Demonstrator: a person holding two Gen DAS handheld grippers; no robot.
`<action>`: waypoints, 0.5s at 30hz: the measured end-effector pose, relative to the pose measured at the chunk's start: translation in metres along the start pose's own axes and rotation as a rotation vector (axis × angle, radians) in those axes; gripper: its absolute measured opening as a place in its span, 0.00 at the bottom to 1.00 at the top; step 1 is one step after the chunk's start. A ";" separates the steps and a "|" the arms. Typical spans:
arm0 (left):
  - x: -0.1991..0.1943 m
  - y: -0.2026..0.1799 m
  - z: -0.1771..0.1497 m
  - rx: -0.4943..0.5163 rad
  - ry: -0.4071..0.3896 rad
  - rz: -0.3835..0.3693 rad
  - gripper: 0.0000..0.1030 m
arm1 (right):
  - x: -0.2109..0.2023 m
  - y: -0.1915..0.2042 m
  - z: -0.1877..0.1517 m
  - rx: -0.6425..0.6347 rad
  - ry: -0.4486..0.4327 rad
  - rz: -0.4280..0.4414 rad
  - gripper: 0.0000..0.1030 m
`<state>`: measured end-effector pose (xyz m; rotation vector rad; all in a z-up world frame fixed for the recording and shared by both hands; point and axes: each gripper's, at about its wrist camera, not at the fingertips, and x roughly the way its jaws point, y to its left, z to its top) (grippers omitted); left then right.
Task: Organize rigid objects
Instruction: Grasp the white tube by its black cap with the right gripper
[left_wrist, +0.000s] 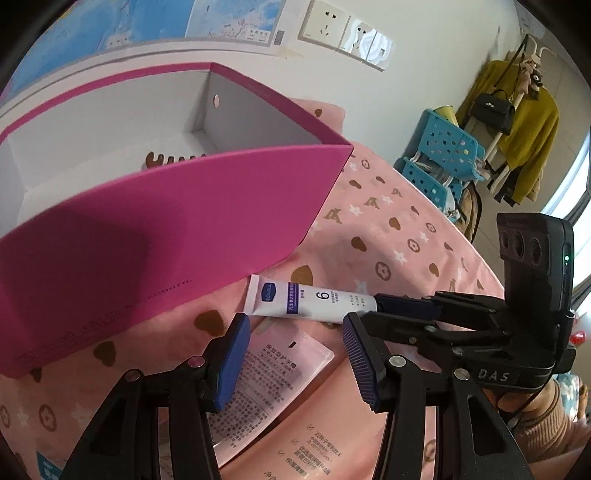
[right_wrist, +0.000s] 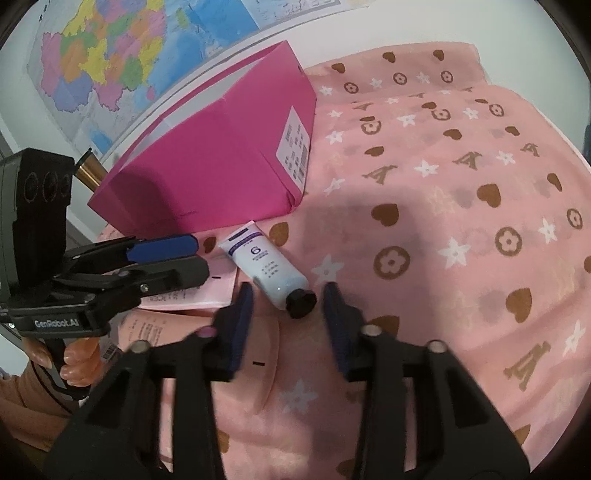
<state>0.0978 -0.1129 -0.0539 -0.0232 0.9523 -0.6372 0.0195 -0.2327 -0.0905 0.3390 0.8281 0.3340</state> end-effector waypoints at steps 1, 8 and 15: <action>0.000 -0.001 0.000 0.001 0.001 0.000 0.51 | 0.000 -0.001 0.000 0.003 0.003 0.007 0.30; 0.002 -0.003 -0.003 0.002 0.015 -0.038 0.51 | -0.013 -0.004 0.000 0.017 0.003 0.077 0.25; 0.002 -0.016 -0.007 0.059 0.012 -0.042 0.51 | -0.034 0.000 0.000 0.019 -0.029 0.100 0.19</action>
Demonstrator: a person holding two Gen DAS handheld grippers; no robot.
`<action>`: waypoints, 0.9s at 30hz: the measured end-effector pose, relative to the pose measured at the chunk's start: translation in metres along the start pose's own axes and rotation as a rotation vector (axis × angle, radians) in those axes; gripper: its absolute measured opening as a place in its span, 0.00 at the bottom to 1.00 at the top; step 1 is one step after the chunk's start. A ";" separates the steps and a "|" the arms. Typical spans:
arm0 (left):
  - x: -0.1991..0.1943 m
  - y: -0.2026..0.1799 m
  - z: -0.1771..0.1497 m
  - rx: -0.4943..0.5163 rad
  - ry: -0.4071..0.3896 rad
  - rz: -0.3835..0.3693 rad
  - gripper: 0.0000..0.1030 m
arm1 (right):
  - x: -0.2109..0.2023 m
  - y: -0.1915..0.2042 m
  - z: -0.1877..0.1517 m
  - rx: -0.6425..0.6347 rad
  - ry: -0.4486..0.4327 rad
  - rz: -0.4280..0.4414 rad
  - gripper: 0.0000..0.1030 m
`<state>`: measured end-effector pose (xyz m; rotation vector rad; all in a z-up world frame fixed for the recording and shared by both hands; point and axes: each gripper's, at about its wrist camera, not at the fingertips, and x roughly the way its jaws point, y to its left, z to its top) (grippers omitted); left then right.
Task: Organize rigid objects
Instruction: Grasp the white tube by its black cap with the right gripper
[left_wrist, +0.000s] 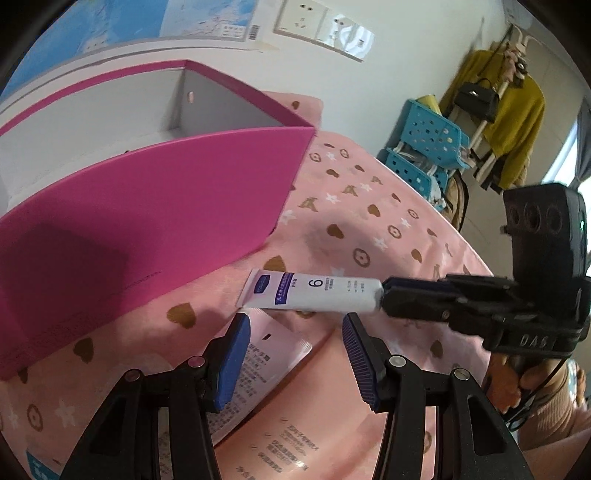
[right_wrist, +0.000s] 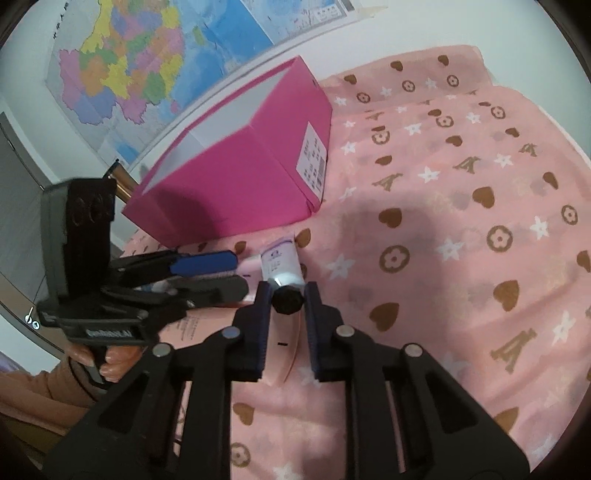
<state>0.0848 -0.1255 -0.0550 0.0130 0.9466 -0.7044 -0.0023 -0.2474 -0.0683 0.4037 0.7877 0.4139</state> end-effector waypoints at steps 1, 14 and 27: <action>0.000 -0.003 0.000 0.012 0.000 0.005 0.51 | -0.002 0.000 0.001 0.000 -0.004 -0.002 0.19; 0.012 -0.019 0.006 0.085 -0.017 0.086 0.51 | -0.009 0.005 0.012 0.005 -0.030 0.017 0.19; 0.012 -0.012 0.012 0.049 -0.046 0.068 0.37 | 0.001 0.013 0.025 -0.007 -0.046 0.014 0.23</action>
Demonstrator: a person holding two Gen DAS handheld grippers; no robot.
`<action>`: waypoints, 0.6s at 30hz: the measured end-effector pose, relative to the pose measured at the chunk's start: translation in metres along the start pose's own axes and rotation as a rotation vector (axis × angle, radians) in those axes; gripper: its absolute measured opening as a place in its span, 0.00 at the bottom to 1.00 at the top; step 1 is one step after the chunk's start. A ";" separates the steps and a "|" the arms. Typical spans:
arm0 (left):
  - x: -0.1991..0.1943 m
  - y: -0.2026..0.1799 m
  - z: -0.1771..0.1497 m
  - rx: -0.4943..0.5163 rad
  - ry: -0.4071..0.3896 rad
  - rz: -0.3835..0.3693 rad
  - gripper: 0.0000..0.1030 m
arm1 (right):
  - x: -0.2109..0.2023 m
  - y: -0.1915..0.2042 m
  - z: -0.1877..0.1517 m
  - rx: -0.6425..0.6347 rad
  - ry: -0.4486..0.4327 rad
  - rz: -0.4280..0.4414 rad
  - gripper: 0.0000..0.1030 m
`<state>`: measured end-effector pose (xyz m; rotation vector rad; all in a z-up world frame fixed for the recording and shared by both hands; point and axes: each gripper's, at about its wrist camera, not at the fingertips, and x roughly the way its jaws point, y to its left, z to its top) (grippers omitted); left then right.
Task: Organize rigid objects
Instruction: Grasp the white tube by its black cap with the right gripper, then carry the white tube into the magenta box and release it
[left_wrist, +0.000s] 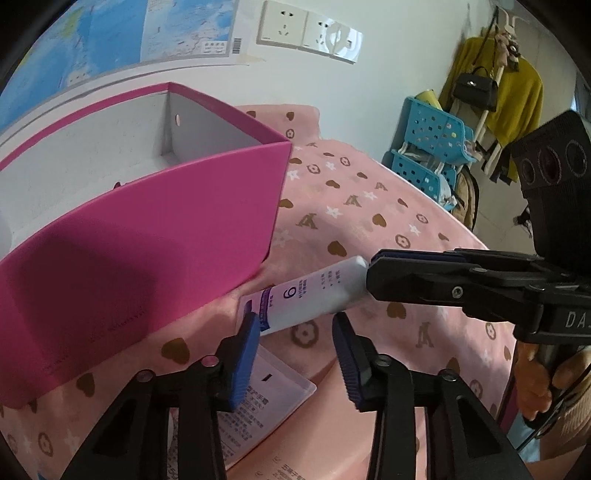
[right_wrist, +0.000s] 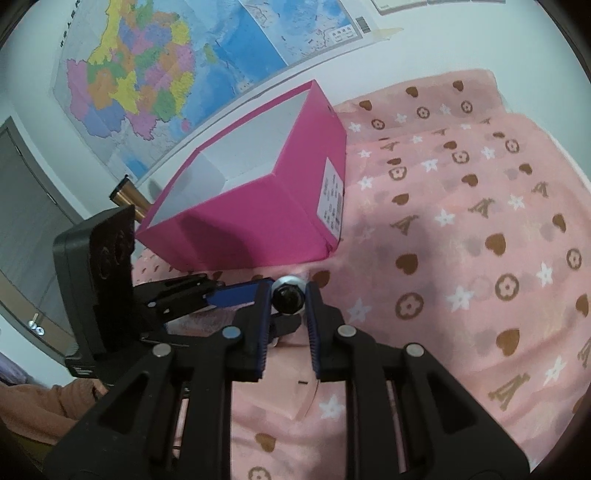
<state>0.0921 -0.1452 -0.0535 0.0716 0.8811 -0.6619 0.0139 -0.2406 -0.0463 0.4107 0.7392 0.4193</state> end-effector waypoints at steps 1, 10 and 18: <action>0.000 0.001 0.000 -0.005 -0.002 -0.007 0.35 | 0.001 0.000 0.001 0.002 -0.005 -0.006 0.26; 0.002 0.004 -0.001 -0.016 0.009 -0.024 0.33 | 0.020 -0.012 0.005 0.040 -0.011 -0.024 0.34; -0.001 0.009 -0.004 -0.041 0.015 -0.010 0.34 | 0.021 -0.011 0.002 0.043 -0.014 -0.003 0.26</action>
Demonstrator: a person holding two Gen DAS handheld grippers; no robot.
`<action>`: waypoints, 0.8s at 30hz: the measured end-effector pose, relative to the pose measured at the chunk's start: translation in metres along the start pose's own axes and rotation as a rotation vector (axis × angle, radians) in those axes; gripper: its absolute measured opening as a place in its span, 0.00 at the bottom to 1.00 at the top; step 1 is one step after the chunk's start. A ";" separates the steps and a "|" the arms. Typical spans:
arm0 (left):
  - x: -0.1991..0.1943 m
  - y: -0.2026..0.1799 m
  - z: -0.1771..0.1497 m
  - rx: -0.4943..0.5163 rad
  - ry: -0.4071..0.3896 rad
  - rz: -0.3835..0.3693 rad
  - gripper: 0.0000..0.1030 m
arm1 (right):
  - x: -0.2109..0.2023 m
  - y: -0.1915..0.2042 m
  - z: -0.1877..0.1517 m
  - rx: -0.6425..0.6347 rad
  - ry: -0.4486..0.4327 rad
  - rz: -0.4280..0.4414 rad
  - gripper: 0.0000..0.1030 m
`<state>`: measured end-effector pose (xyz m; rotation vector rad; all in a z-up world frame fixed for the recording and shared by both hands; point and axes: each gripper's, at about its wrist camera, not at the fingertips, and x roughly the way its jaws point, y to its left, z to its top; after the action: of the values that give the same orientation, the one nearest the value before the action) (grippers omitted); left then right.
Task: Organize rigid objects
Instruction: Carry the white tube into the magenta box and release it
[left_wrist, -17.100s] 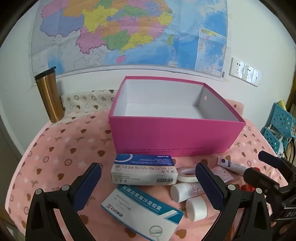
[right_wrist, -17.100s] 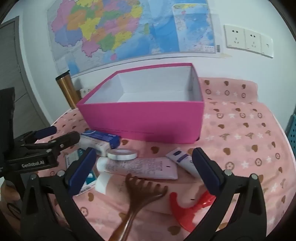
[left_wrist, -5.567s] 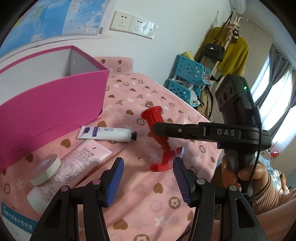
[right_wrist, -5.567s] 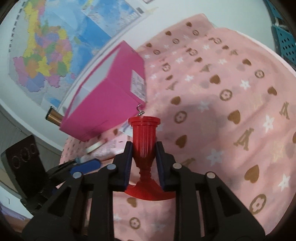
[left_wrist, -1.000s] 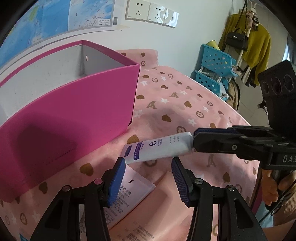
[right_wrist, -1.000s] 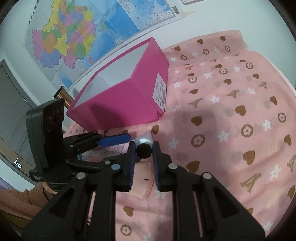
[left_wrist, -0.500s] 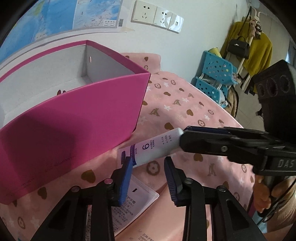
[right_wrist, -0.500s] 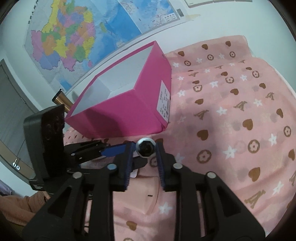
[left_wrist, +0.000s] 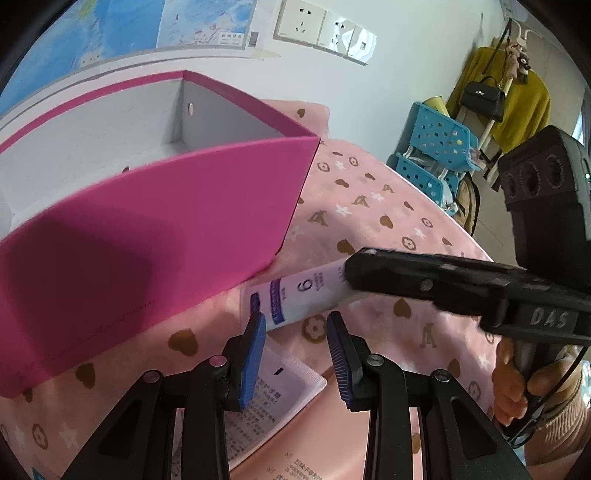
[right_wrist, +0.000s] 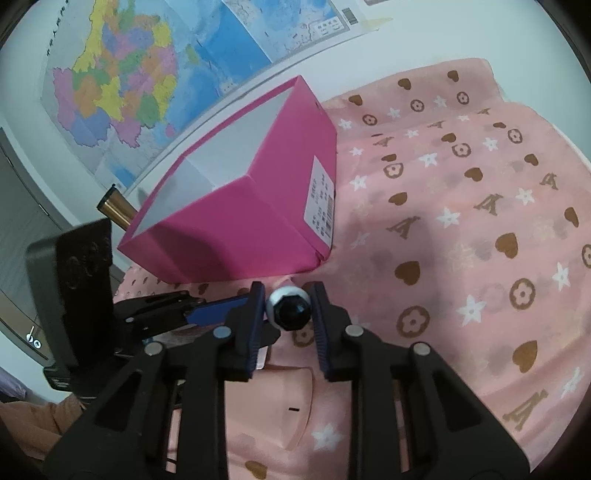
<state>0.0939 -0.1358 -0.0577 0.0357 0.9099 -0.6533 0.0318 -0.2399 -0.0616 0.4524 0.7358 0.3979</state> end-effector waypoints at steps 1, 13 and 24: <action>0.001 0.000 -0.001 -0.001 0.004 0.000 0.36 | -0.002 0.000 0.000 0.006 -0.004 0.009 0.26; -0.027 -0.013 0.000 0.013 -0.073 0.033 0.42 | -0.040 0.023 0.008 0.001 -0.069 0.110 0.25; -0.092 0.007 0.034 0.000 -0.206 0.091 0.42 | -0.050 0.065 0.052 -0.080 -0.140 0.238 0.25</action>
<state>0.0820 -0.0937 0.0299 0.0099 0.7052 -0.5610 0.0232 -0.2240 0.0339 0.4886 0.5300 0.6104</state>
